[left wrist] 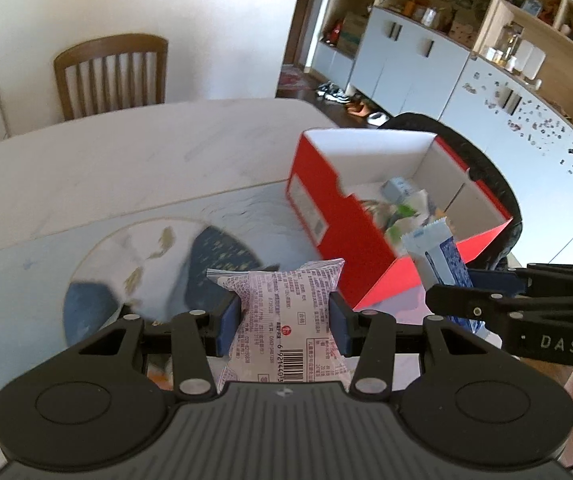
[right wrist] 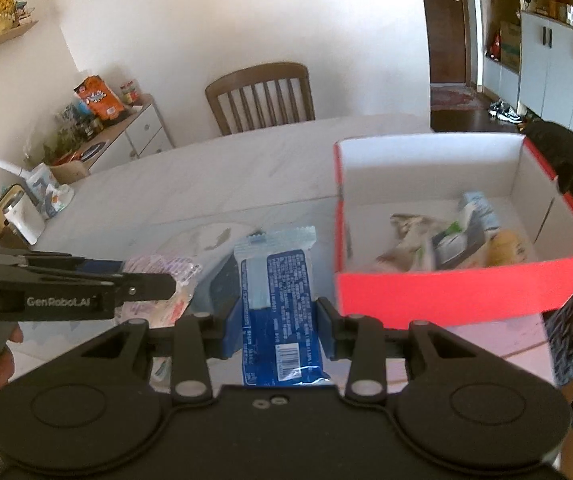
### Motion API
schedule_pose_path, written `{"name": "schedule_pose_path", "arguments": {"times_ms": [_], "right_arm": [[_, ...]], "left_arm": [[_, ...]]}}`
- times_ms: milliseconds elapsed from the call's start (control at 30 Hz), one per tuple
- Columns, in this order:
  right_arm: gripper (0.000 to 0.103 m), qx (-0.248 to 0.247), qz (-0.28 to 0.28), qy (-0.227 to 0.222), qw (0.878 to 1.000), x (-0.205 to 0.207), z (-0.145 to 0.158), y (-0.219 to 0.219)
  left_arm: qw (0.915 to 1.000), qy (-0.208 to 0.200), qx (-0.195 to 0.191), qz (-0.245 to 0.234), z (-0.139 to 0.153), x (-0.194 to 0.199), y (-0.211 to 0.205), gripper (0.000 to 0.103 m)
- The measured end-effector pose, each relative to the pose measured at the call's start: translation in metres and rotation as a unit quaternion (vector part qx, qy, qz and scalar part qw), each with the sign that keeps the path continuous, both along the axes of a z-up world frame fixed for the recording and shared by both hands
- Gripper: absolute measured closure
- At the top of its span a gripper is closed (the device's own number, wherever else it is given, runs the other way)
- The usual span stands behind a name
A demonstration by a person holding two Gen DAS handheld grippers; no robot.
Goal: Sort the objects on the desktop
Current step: 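Carry the white snack bag and blue bar with both grippers over the red shoebox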
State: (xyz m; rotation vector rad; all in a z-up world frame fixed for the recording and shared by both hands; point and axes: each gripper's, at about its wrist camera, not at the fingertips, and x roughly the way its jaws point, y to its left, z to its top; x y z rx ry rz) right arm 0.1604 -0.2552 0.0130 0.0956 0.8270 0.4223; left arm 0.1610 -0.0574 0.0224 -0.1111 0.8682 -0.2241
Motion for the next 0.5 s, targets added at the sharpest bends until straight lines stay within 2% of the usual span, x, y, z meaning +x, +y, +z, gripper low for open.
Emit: {"name": "schedule_pose_path", "arguments": {"times_ms": [500], "right_arm": [[0.065,-0.011,-0.021,-0.01,1.0,0.036,0.003,-0.071]], "left_arm": [[0.9992,-0.016,-0.002,-0.037,0.012,0.047,-0.071,0.057]]}}
